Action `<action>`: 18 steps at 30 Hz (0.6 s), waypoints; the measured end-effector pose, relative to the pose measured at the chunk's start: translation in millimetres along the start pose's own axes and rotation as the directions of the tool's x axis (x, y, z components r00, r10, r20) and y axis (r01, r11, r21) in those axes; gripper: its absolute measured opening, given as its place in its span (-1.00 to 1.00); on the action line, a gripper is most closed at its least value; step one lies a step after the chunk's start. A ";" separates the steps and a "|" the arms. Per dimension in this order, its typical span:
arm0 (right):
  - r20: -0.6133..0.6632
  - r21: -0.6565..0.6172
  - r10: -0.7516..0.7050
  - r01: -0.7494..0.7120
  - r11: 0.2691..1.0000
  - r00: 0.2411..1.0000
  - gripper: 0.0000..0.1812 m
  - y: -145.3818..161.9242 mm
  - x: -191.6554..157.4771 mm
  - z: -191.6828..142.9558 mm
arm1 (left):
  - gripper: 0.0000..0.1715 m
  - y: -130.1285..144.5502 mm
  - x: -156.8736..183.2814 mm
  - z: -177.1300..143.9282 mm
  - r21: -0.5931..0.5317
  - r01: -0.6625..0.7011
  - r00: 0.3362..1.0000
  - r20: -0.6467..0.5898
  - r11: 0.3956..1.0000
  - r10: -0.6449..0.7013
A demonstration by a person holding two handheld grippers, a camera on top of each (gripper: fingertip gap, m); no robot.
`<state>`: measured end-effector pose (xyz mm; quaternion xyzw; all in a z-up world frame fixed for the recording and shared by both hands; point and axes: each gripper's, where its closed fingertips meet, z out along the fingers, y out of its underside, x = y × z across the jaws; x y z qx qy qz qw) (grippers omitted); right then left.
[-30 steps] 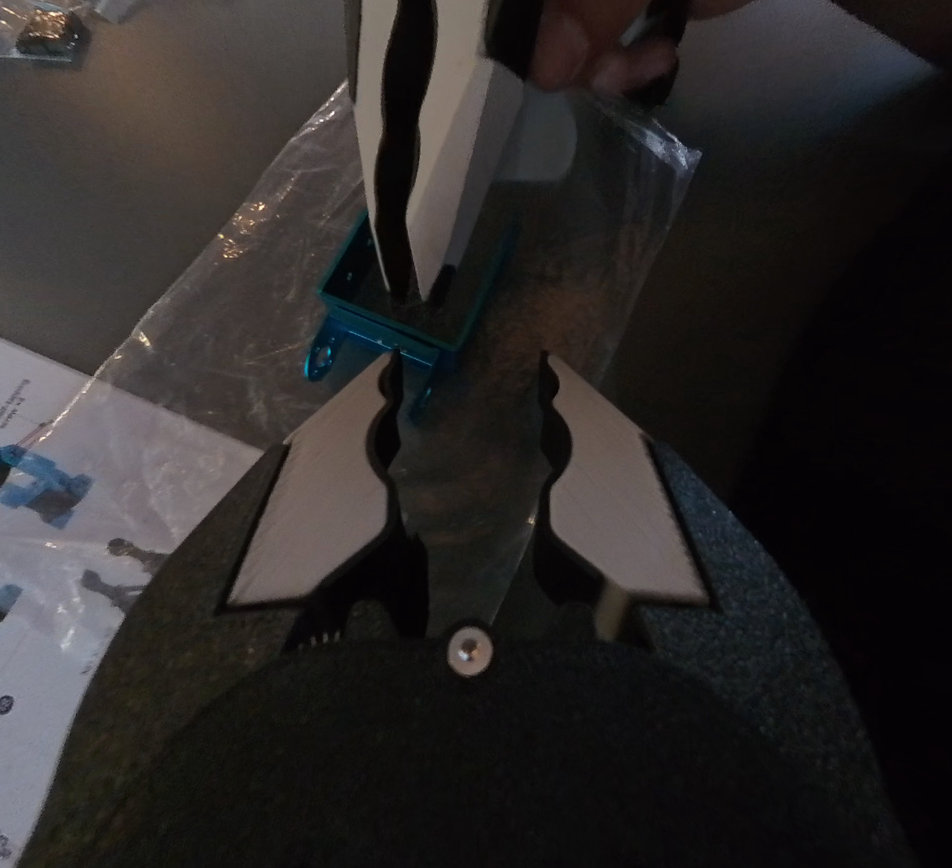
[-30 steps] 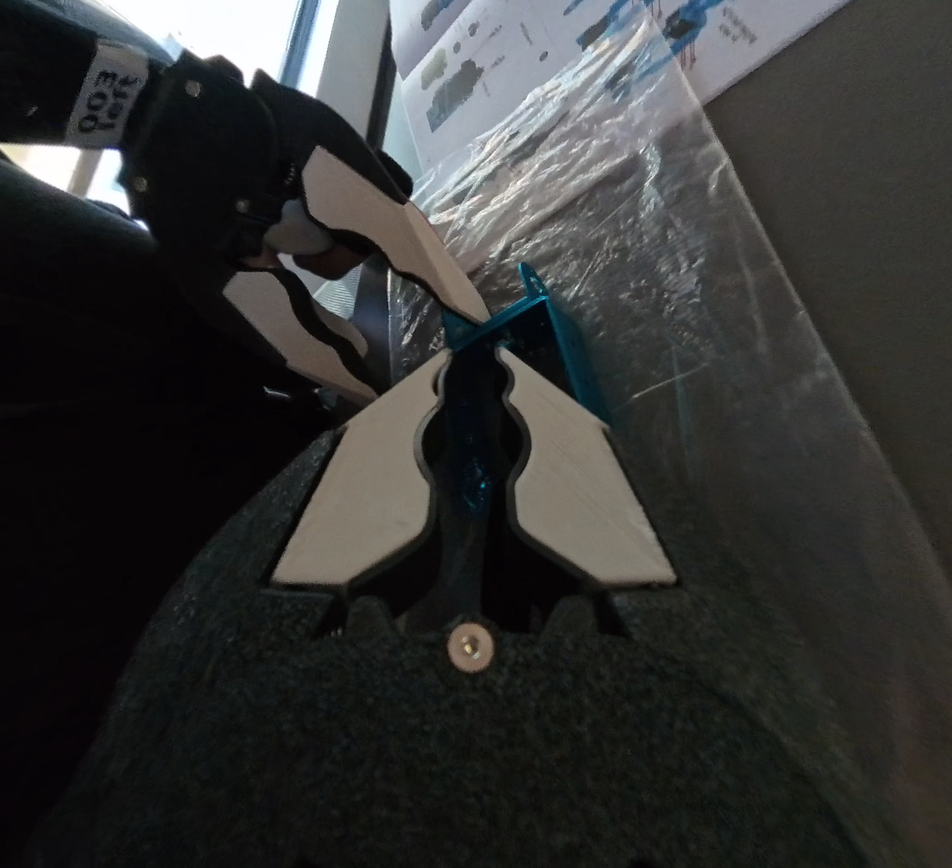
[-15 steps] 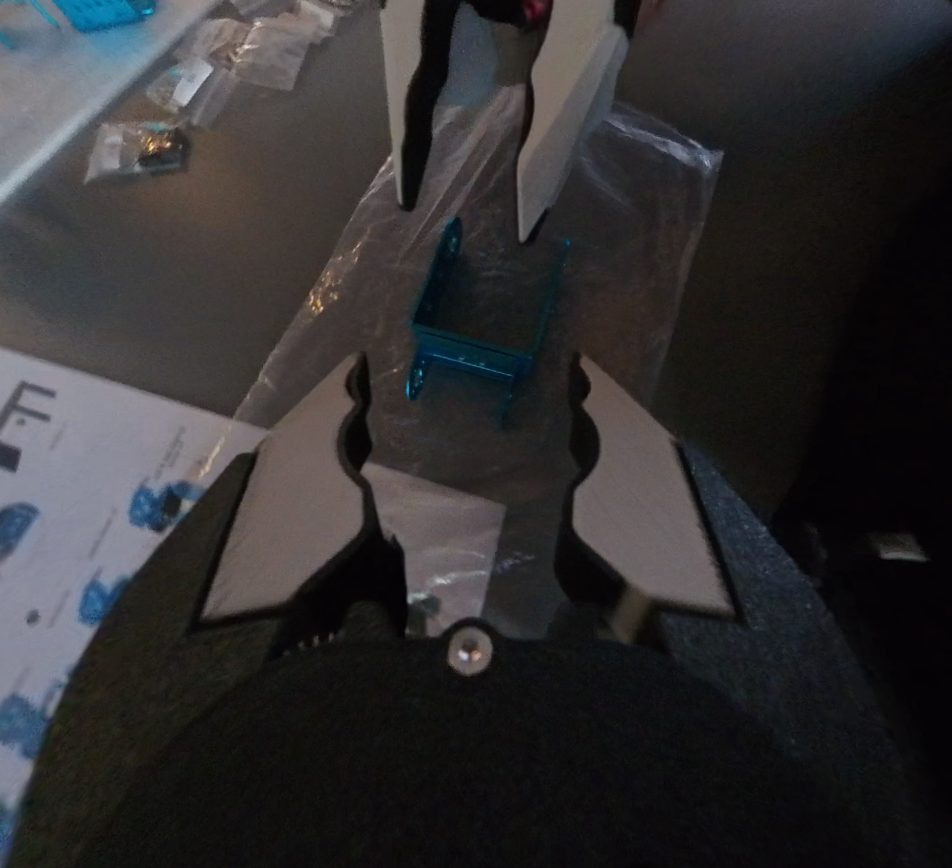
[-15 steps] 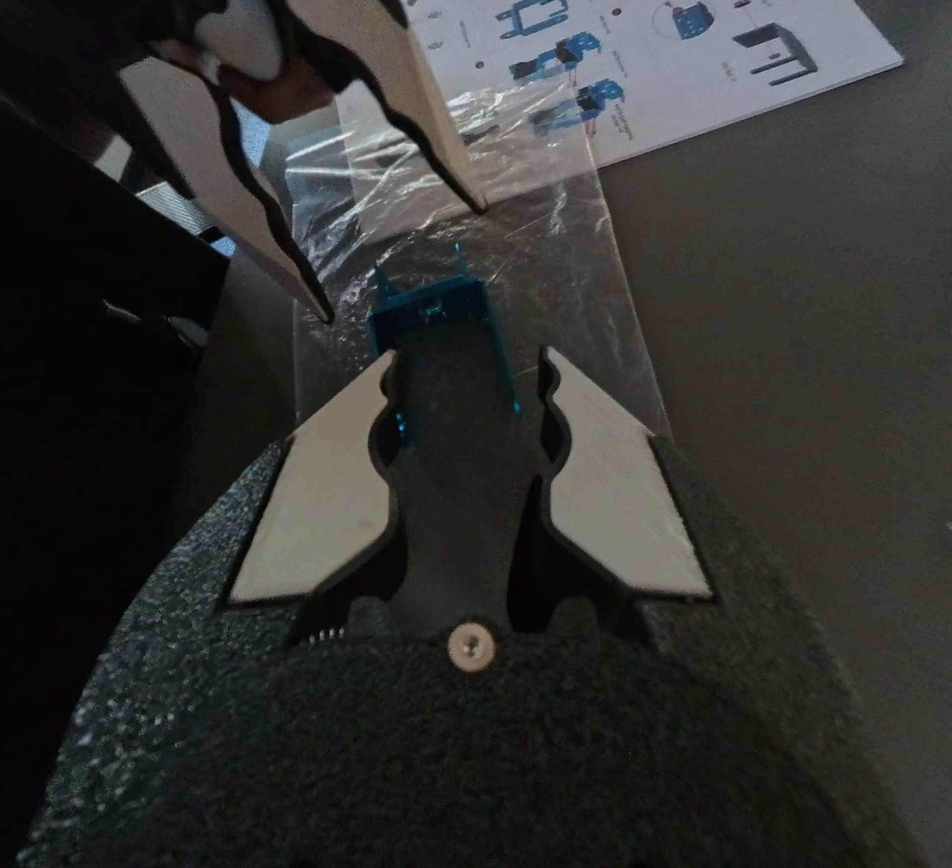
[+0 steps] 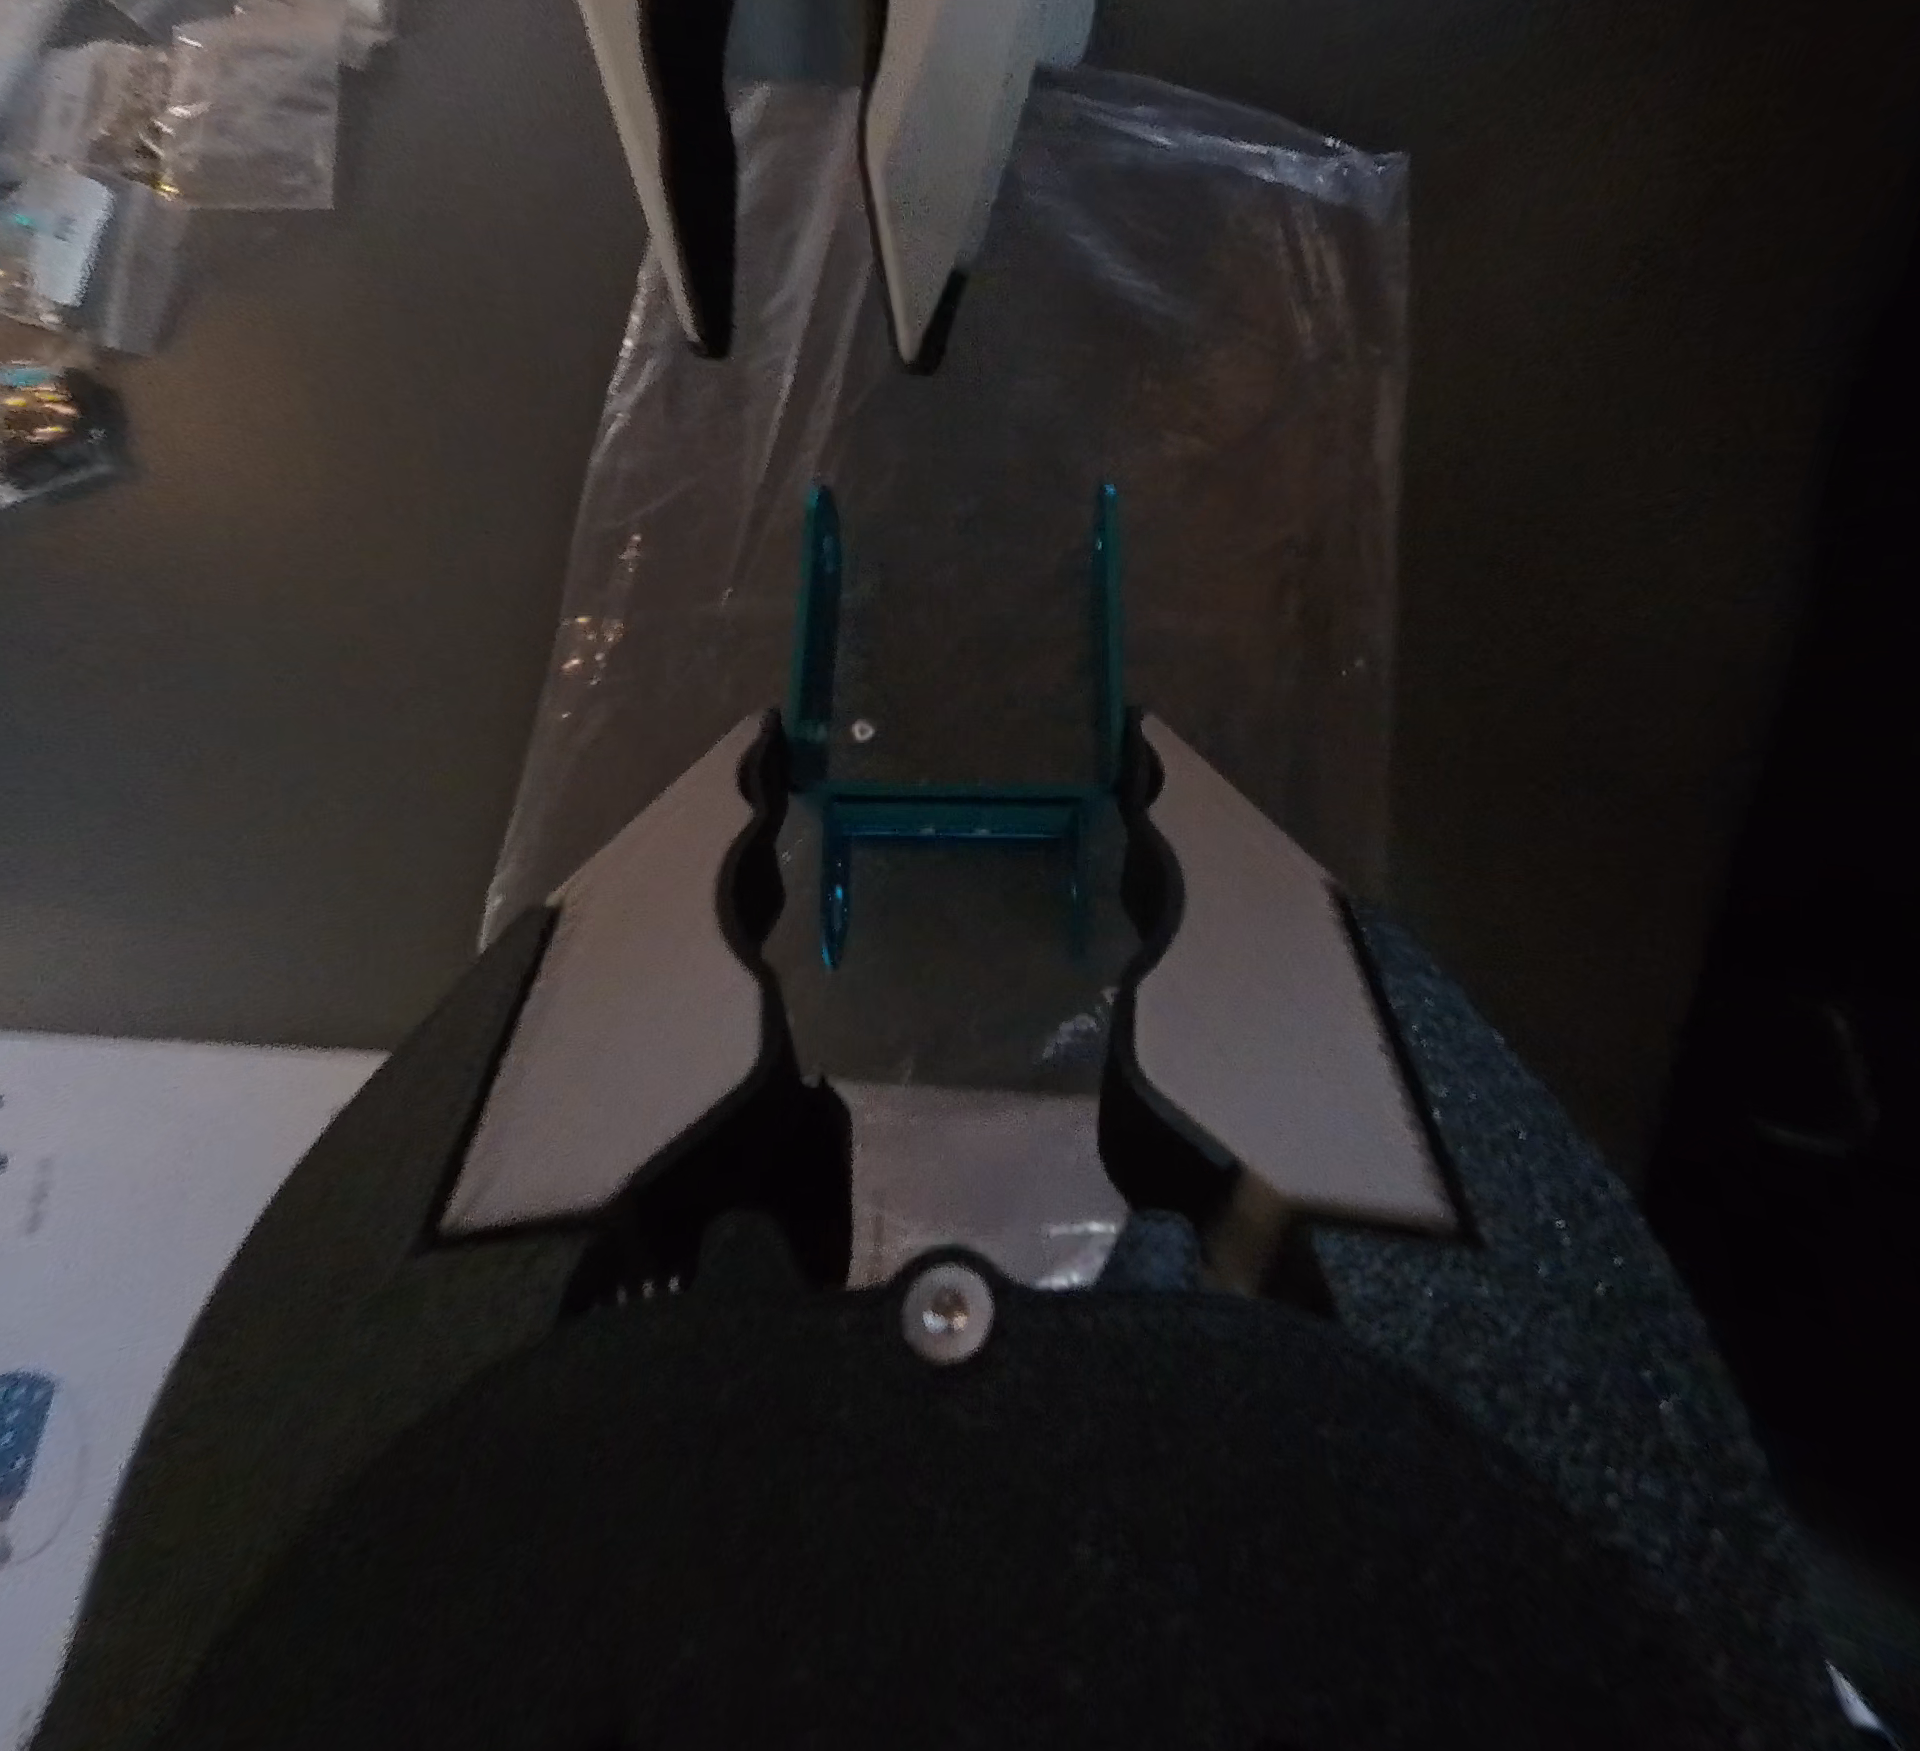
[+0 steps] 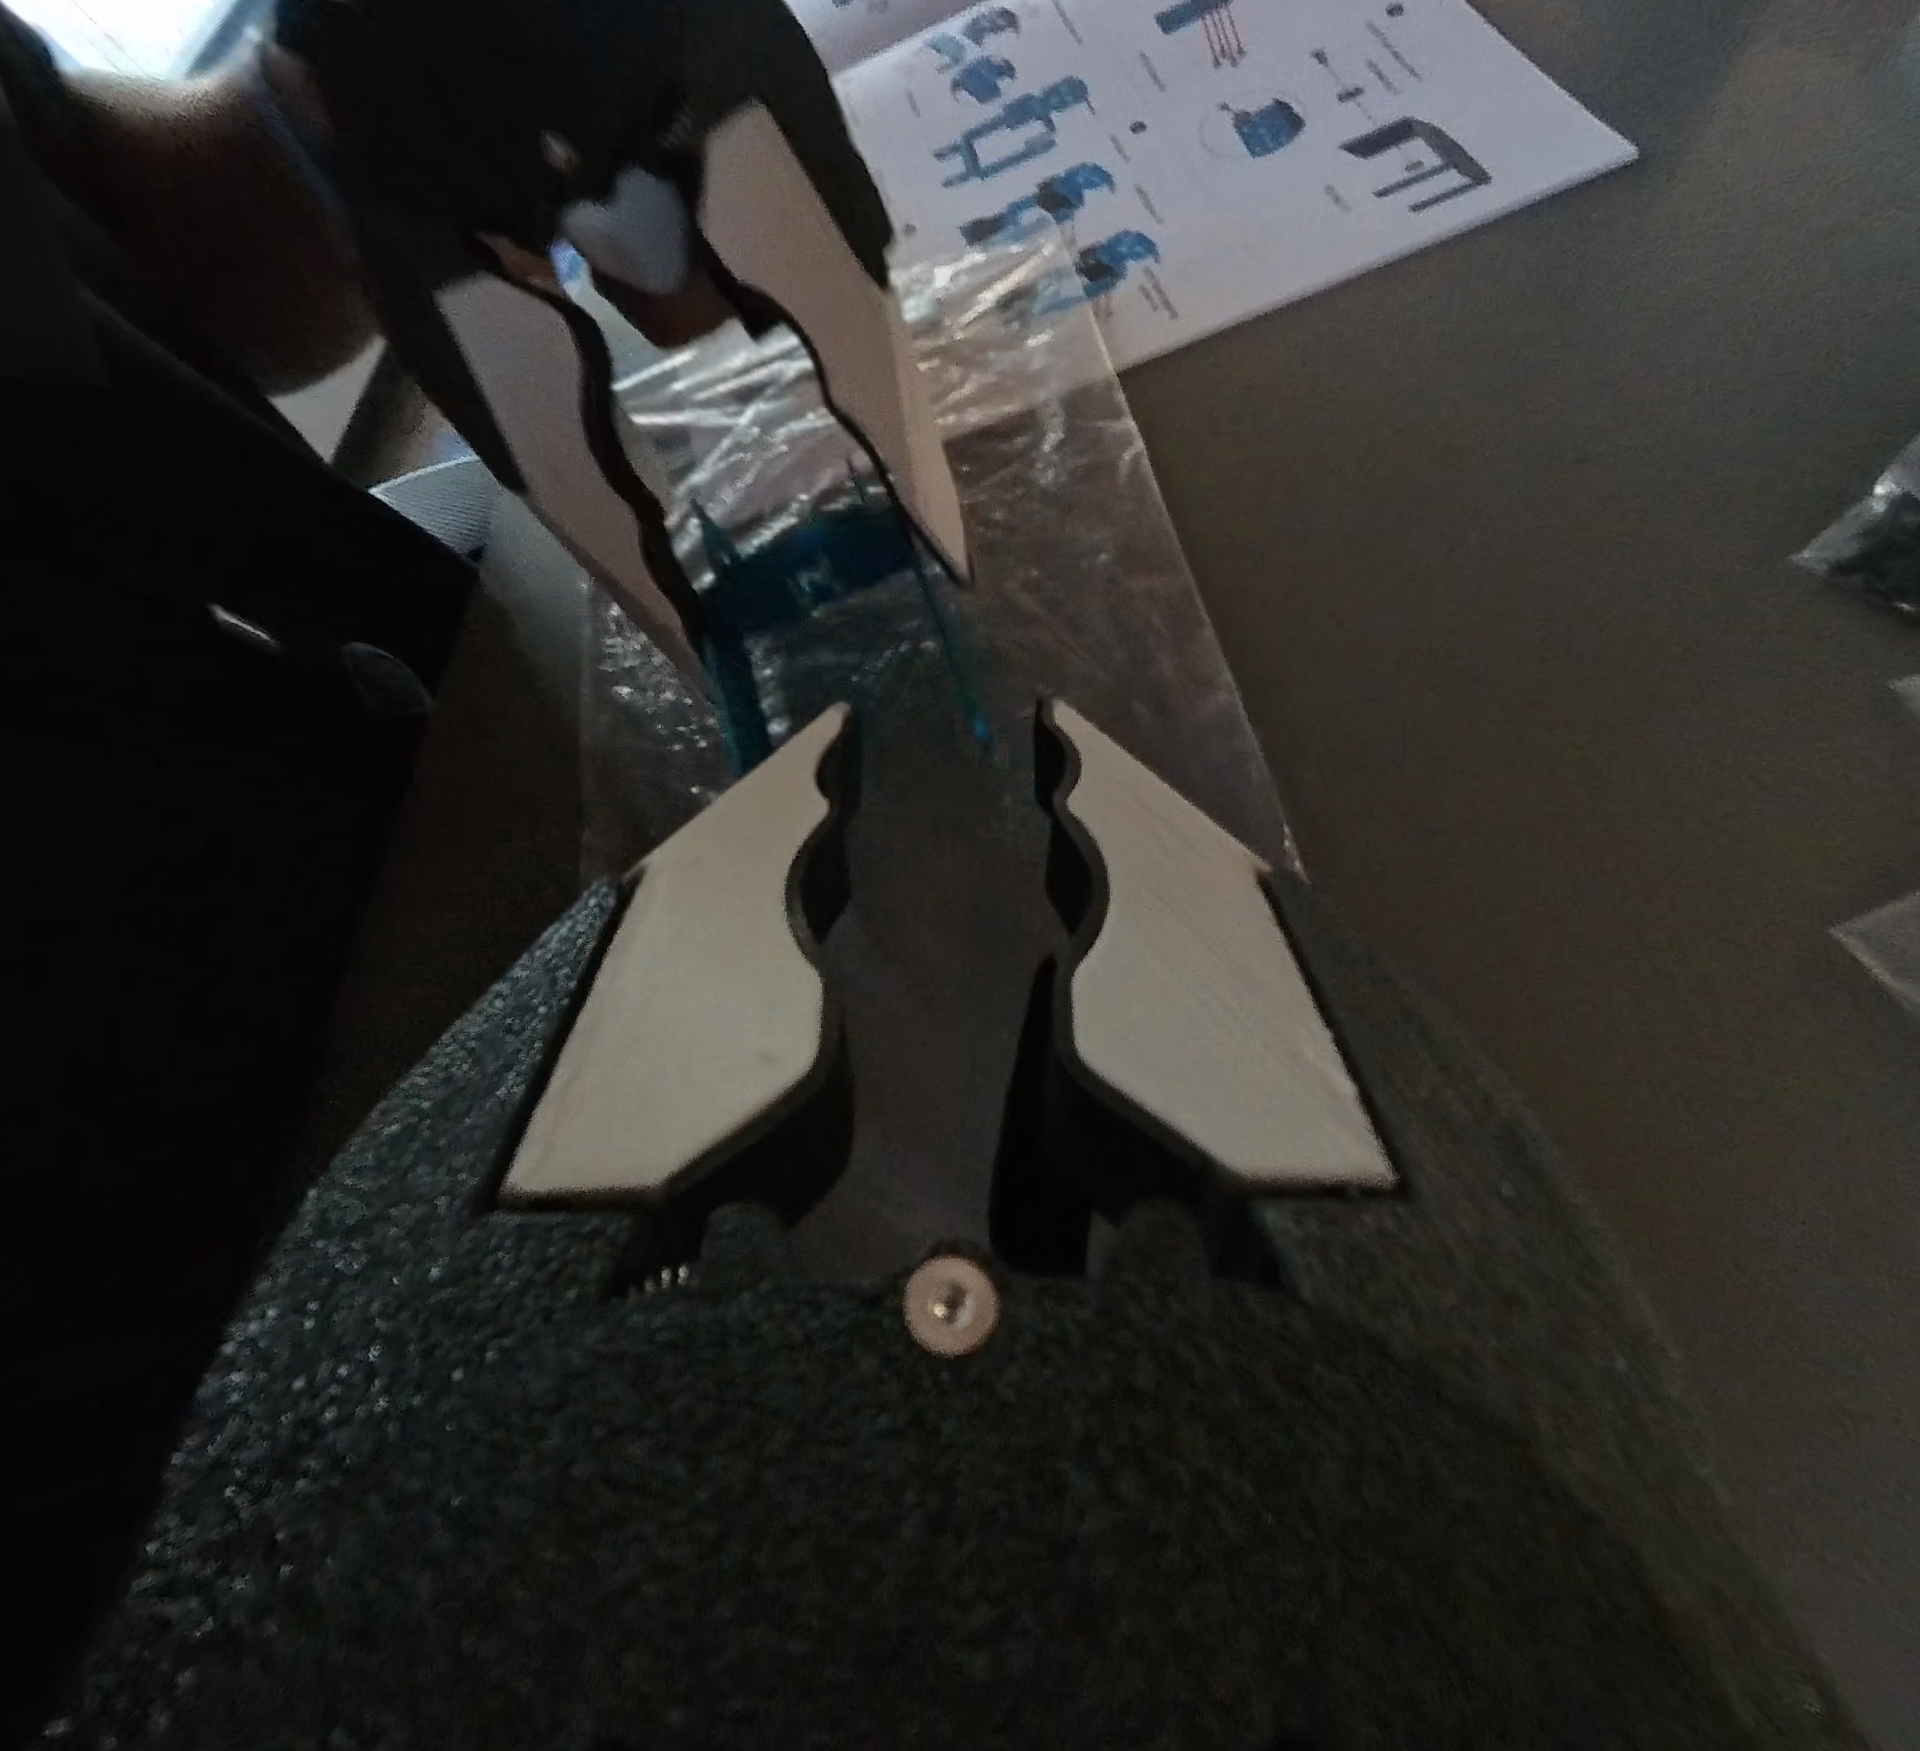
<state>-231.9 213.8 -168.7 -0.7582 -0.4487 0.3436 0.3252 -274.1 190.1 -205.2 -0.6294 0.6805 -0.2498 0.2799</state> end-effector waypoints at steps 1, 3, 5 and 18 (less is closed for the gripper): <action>-0.008 -0.016 0.003 -0.003 1.000 1.000 -0.63 2.5 2.4 1.2 | -0.26 -0.4 -1.6 -6.4 0.013 0.006 1.000 0.019 1.000 -0.006; 0.001 -0.058 0.002 -0.002 0.998 1.000 -0.63 6.2 2.7 7.1 | -0.25 7.1 -4.9 -21.9 0.003 0.019 0.998 0.065 1.000 -0.019; 0.011 -0.125 -0.022 0.024 0.992 1.000 -0.64 9.4 0.6 19.7 | -0.25 17.4 -7.3 -38.9 -0.001 0.035 0.993 0.111 0.999 -0.035; 0.042 -0.380 -0.260 0.255 0.889 0.965 -0.83 12.3 -8.1 64.1 | -0.26 48.6 -6.0 -80.6 0.057 0.120 0.970 0.205 0.991 -0.130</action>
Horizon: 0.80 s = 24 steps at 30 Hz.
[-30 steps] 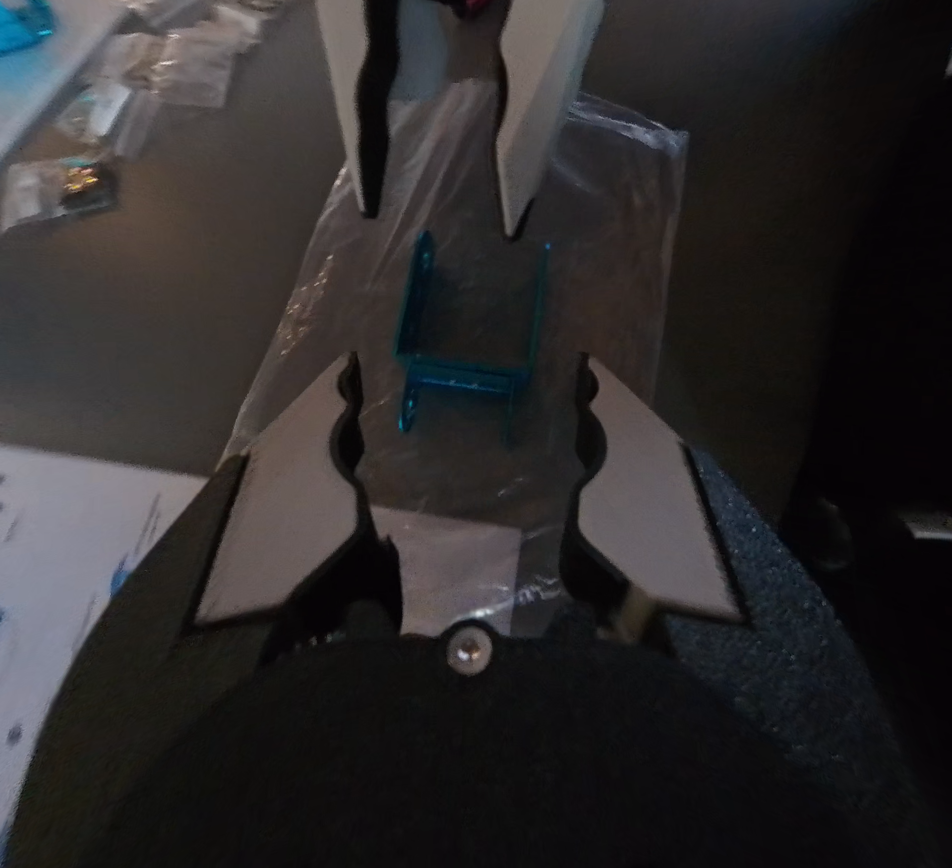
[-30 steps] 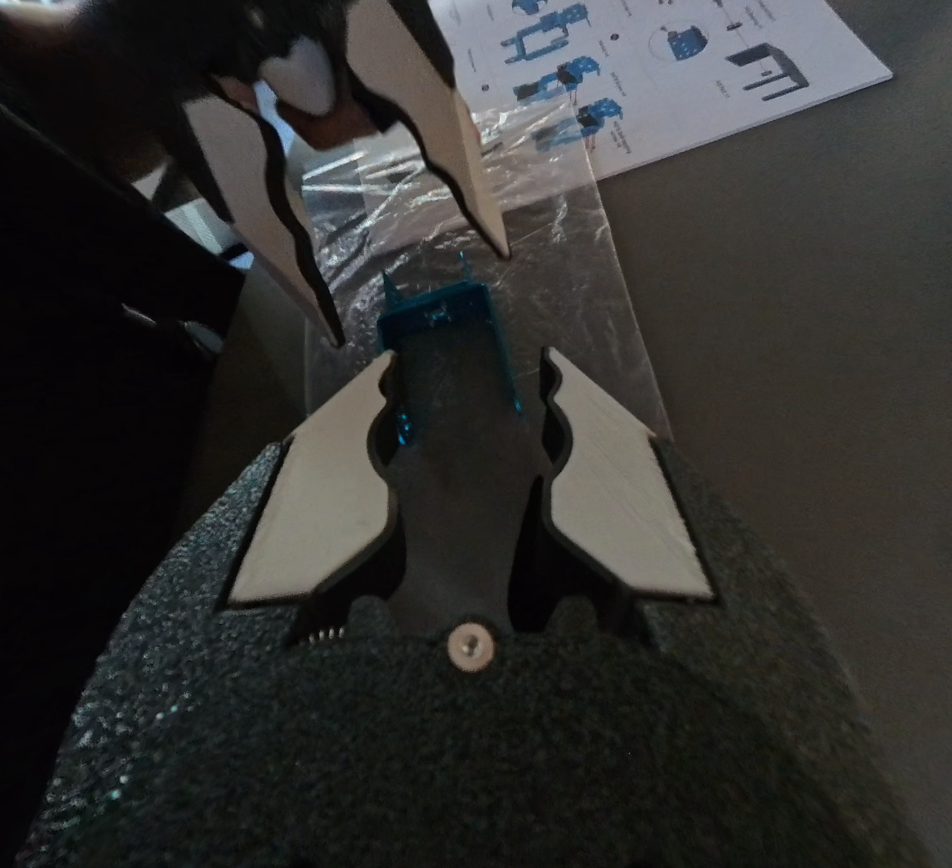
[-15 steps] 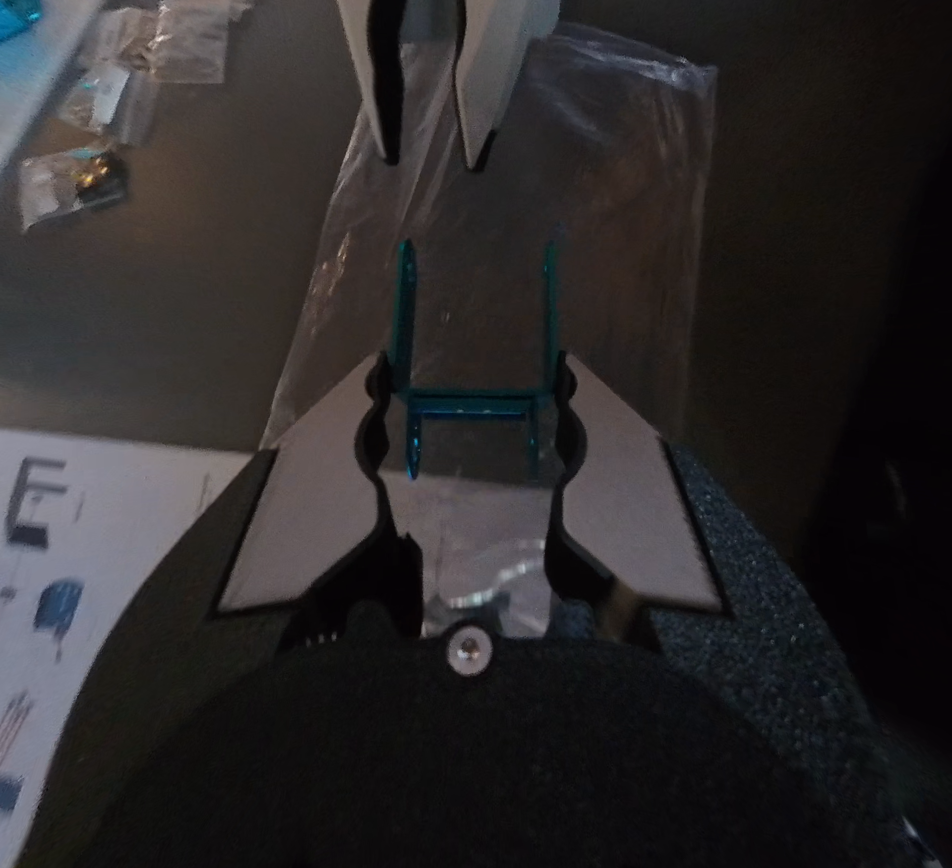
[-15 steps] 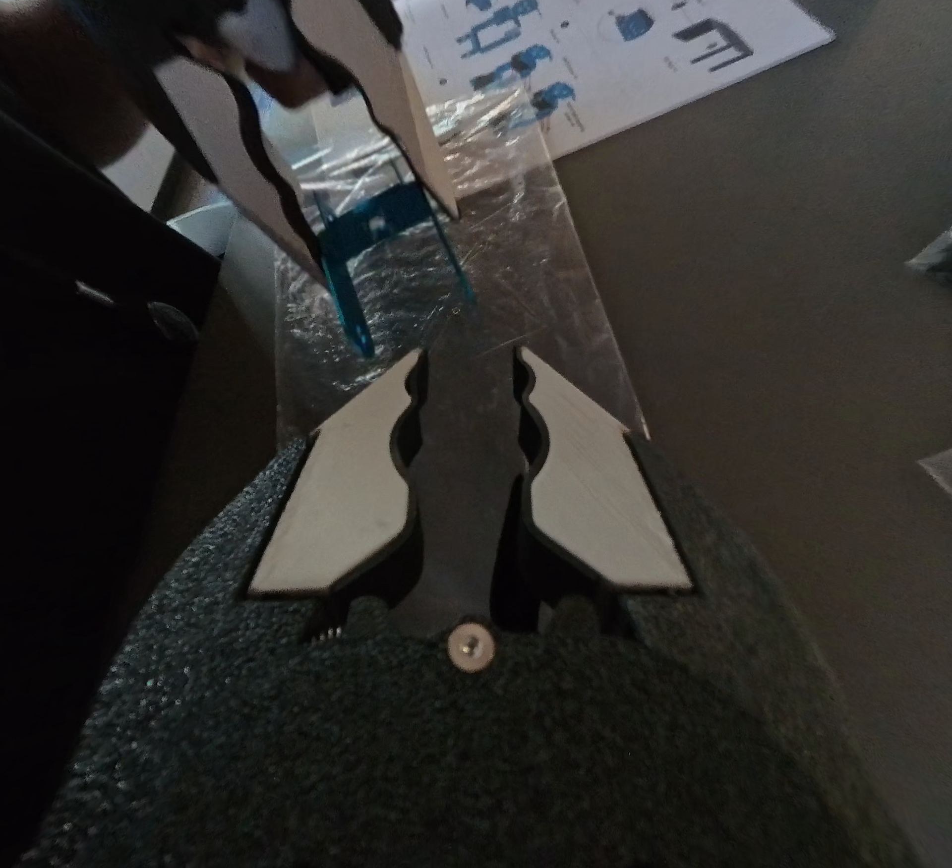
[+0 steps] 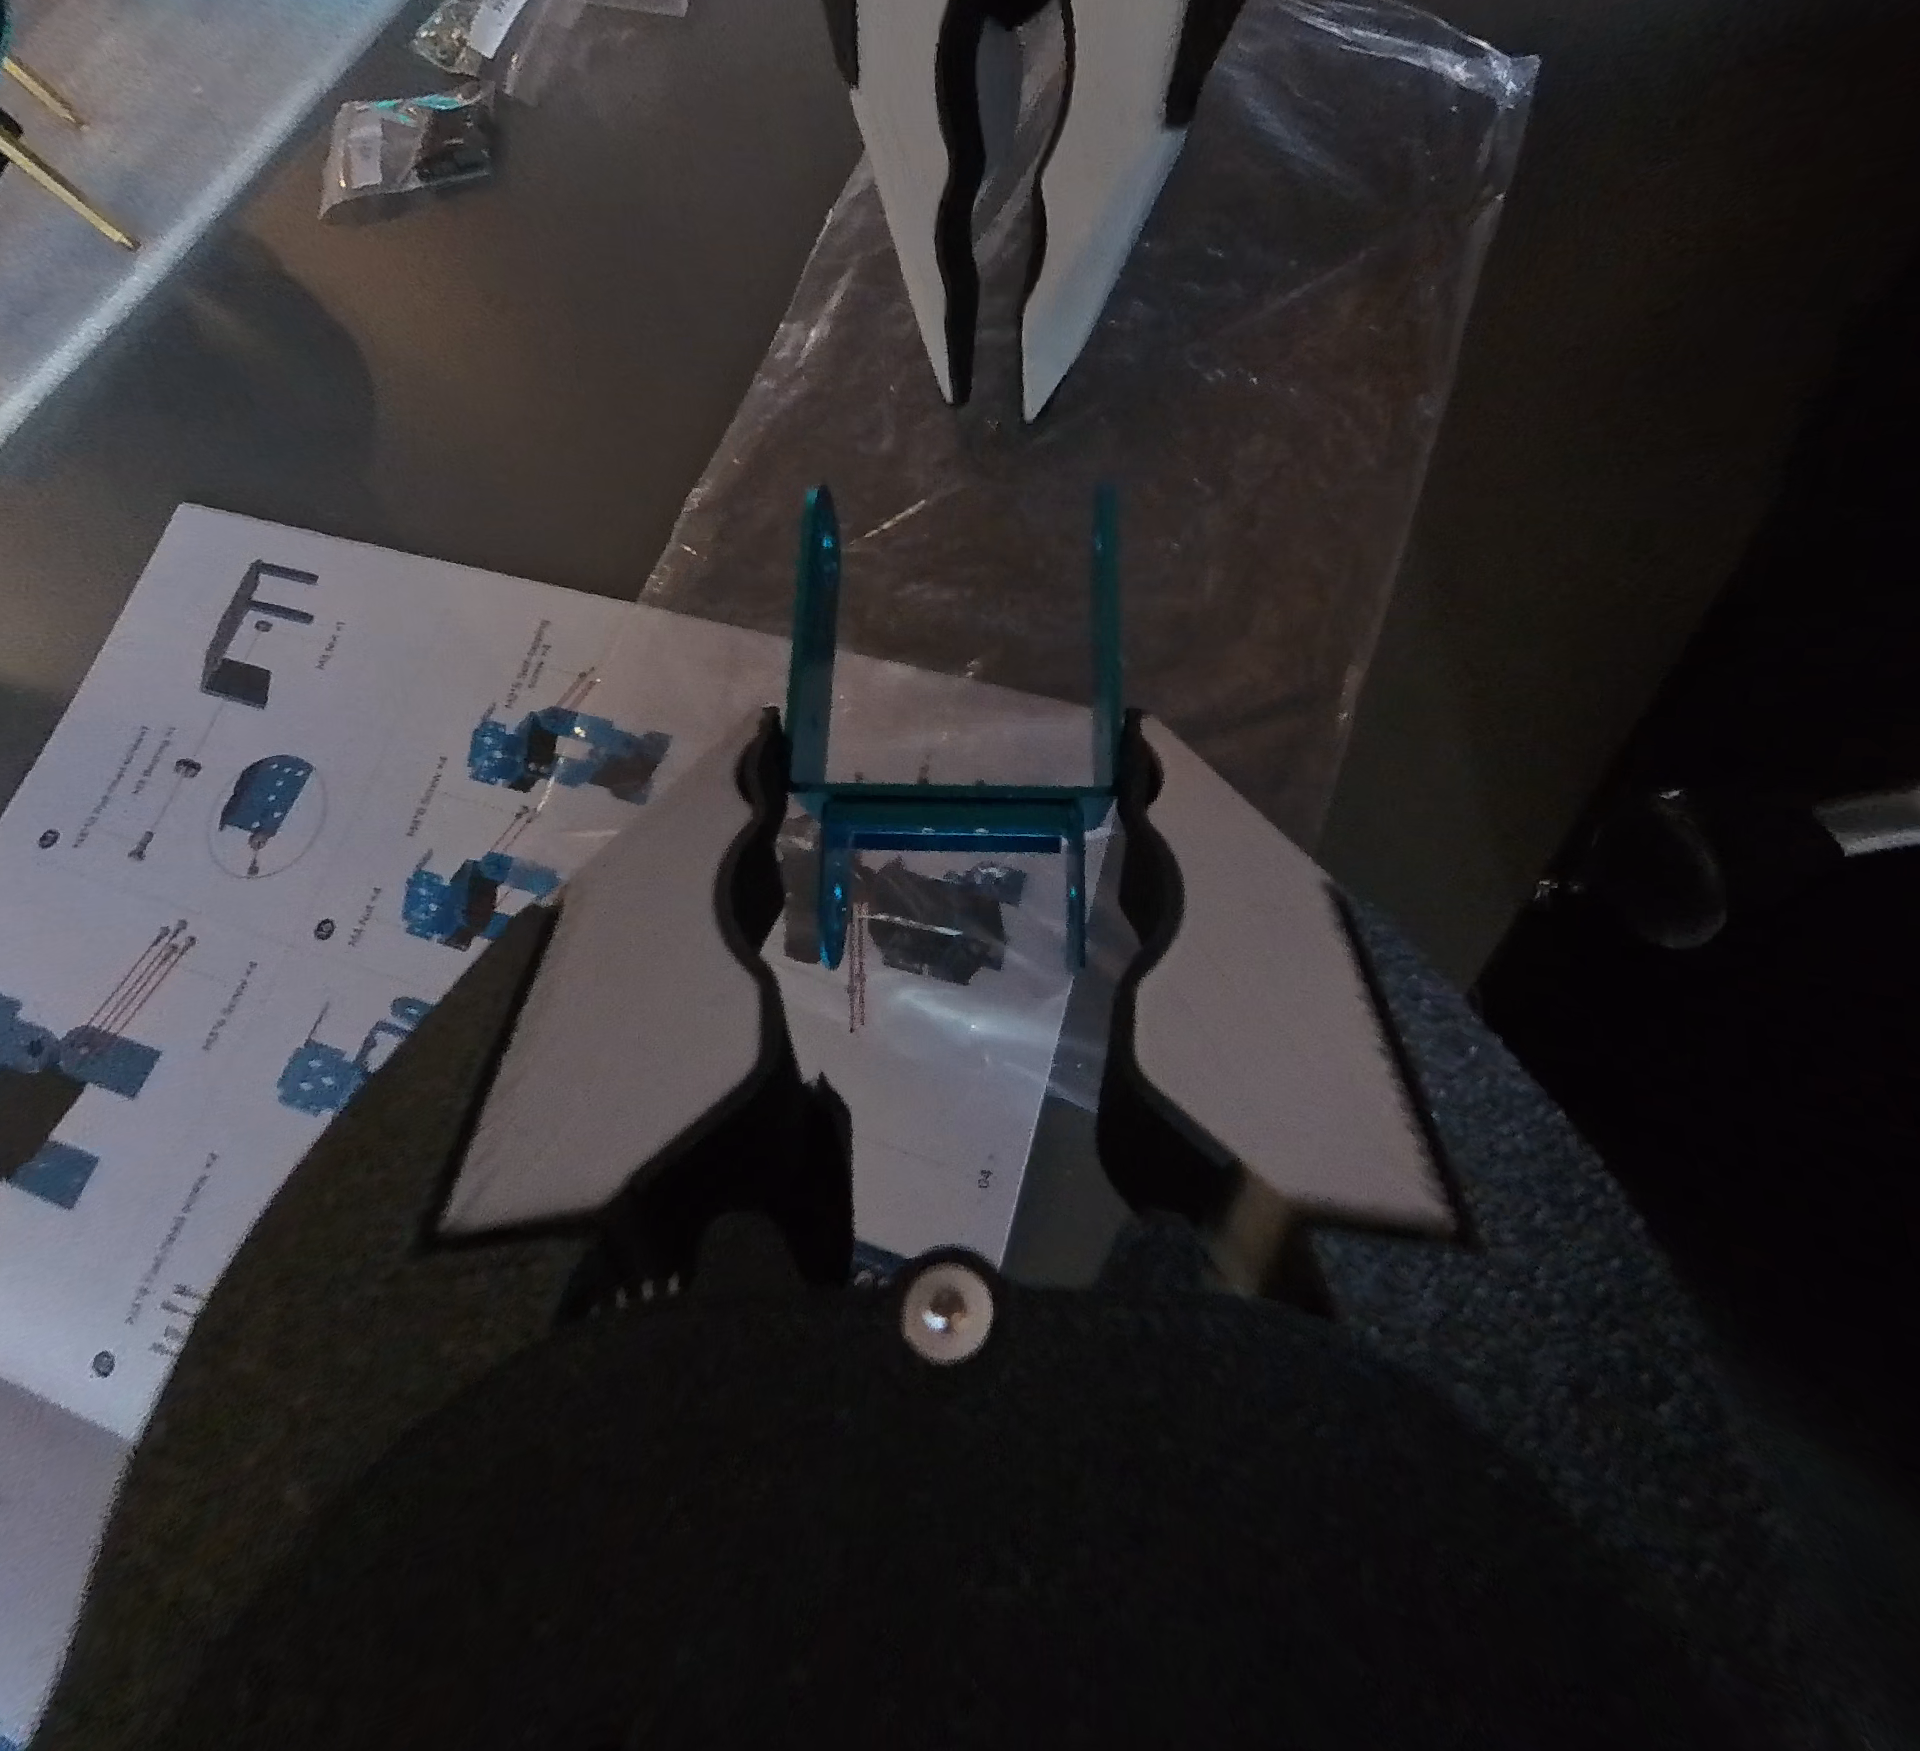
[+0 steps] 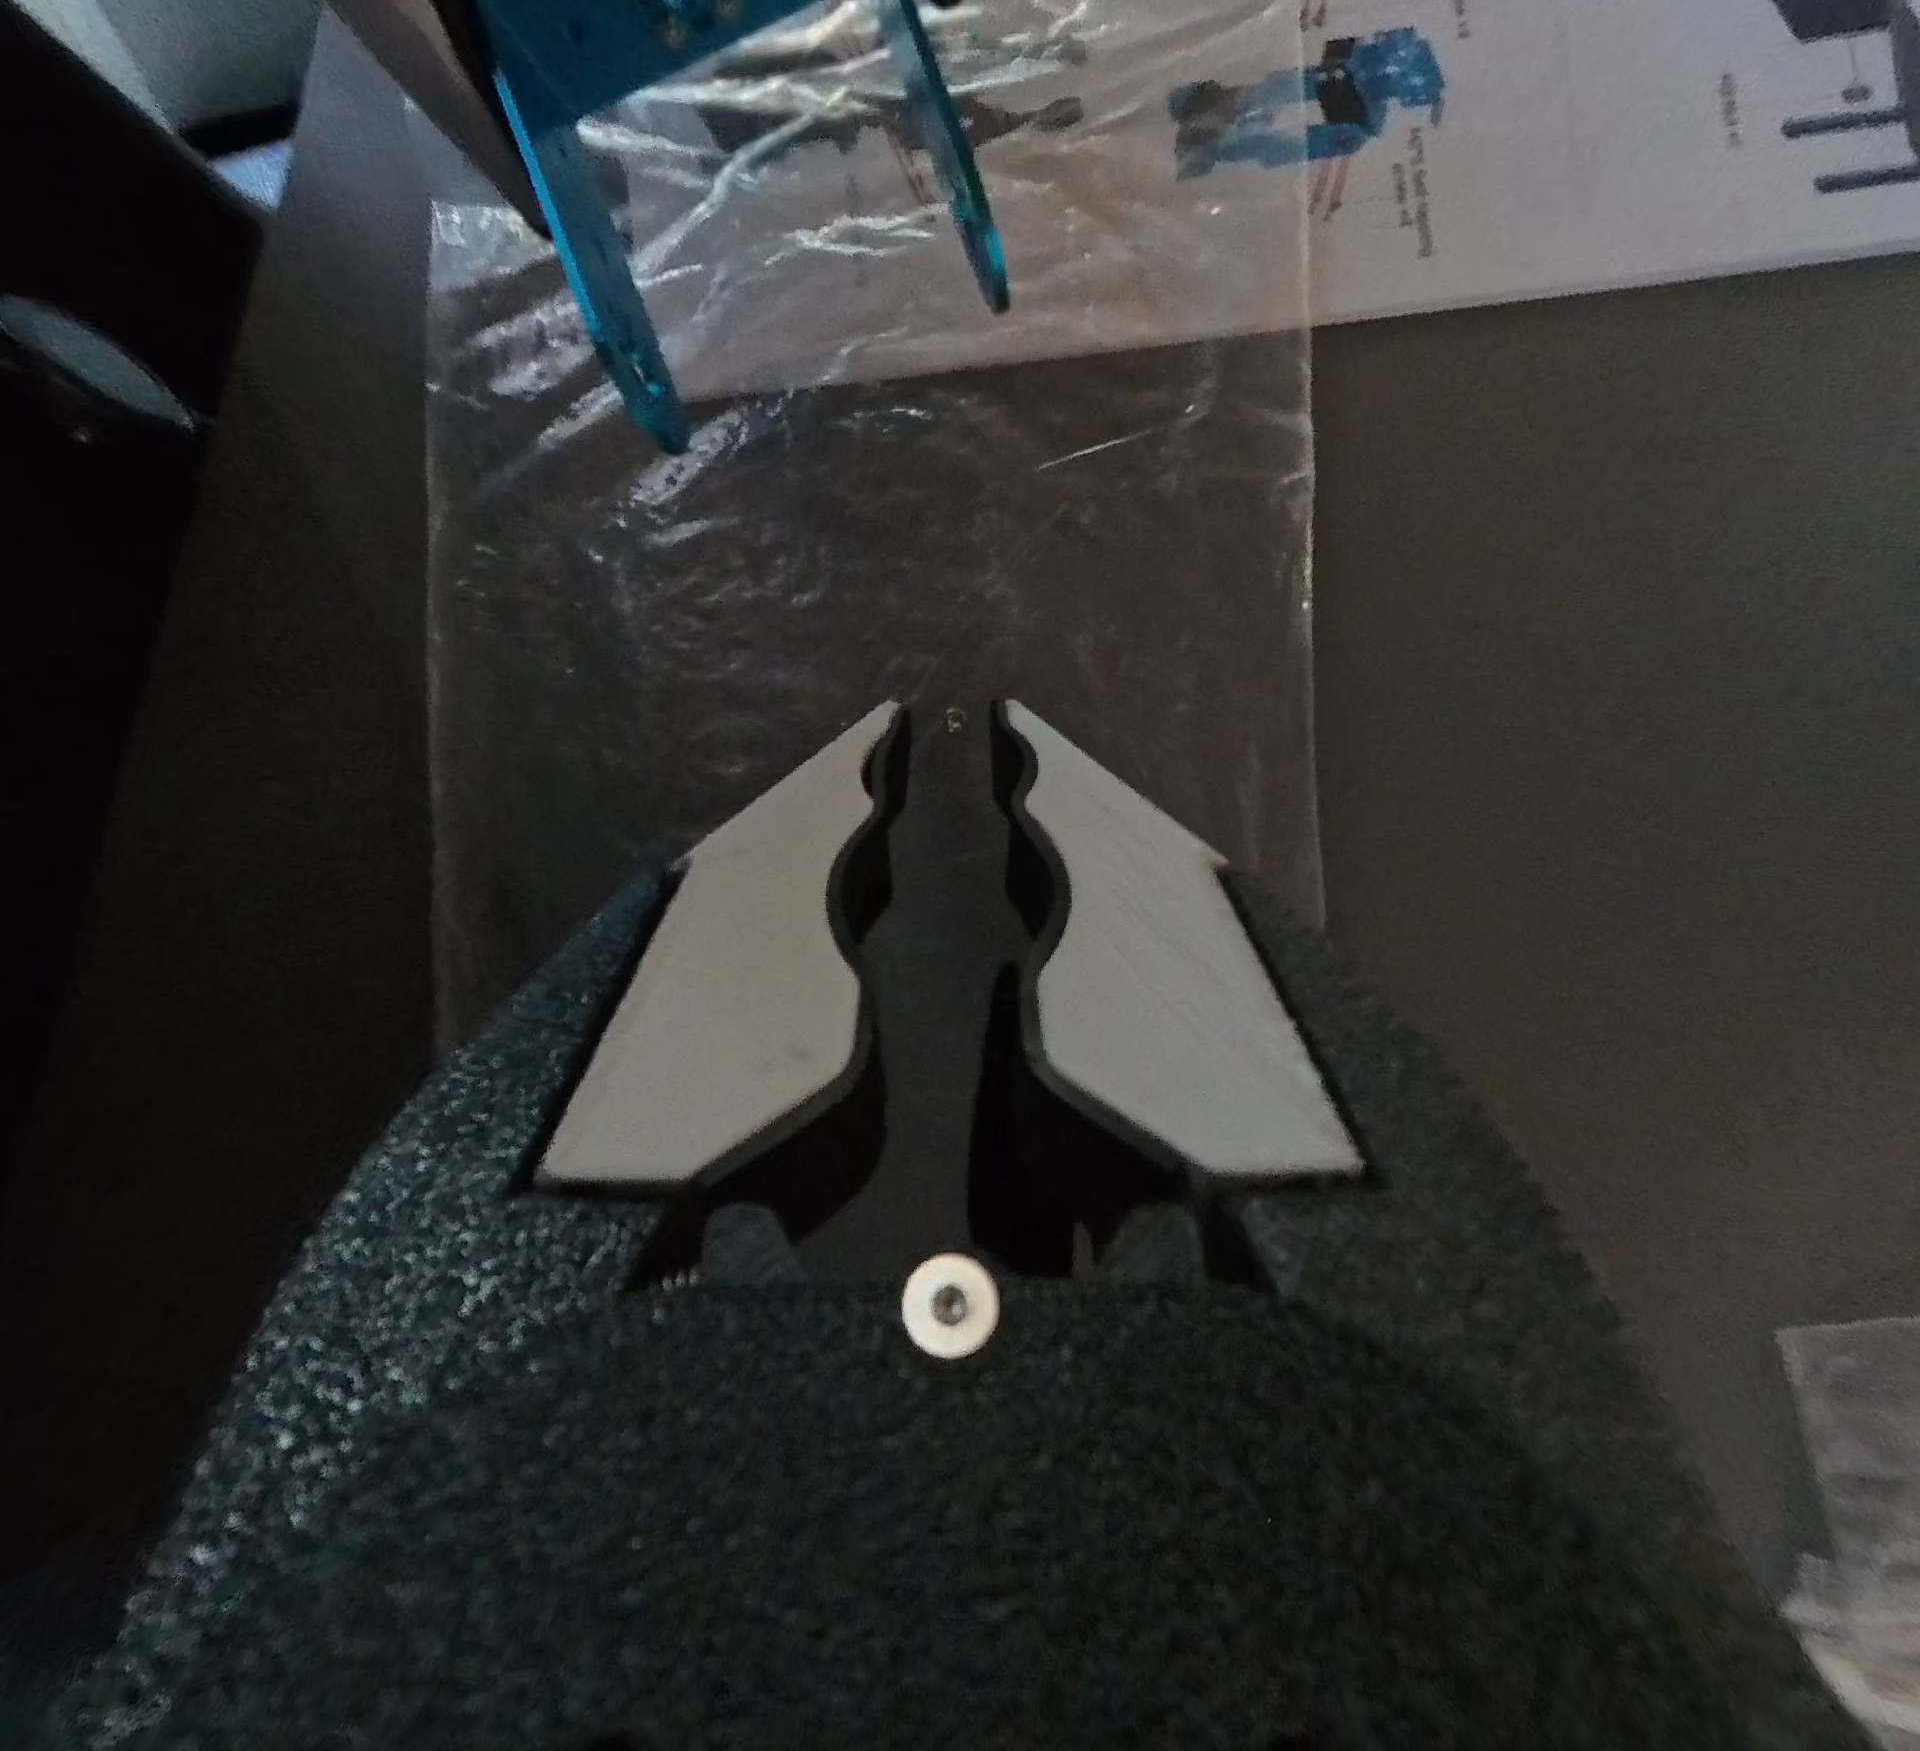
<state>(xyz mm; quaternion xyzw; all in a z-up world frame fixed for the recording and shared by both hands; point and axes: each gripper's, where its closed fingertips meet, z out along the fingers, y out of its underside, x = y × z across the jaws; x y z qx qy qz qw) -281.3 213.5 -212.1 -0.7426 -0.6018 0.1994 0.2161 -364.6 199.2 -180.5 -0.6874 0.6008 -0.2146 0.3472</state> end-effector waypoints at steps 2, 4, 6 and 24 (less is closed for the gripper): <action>-0.026 -0.062 -0.045 0.043 0.997 0.999 -0.87 2.2 1.2 4.1 | -0.26 1.0 2.4 1.6 0.005 -0.002 1.000 -0.013 1.000 0.002; -0.018 -0.083 -0.064 0.063 0.995 0.998 -0.95 0.5 -0.8 5.2 | -0.26 2.8 2.6 3.4 0.004 -0.007 1.000 -0.014 1.000 0.007; -0.009 -0.097 -0.058 0.056 0.994 0.998 -0.95 1.2 -0.6 5.0 | -0.26 3.4 1.6 4.1 0.007 -0.009 1.000 -0.008 1.000 0.009; 0.039 0.191 0.198 -0.201 0.961 0.980 -0.94 14.9 7.5 -46.6 | -0.25 -24.2 -3.5 48.0 -0.004 -0.048 0.998 -0.048 0.999 0.048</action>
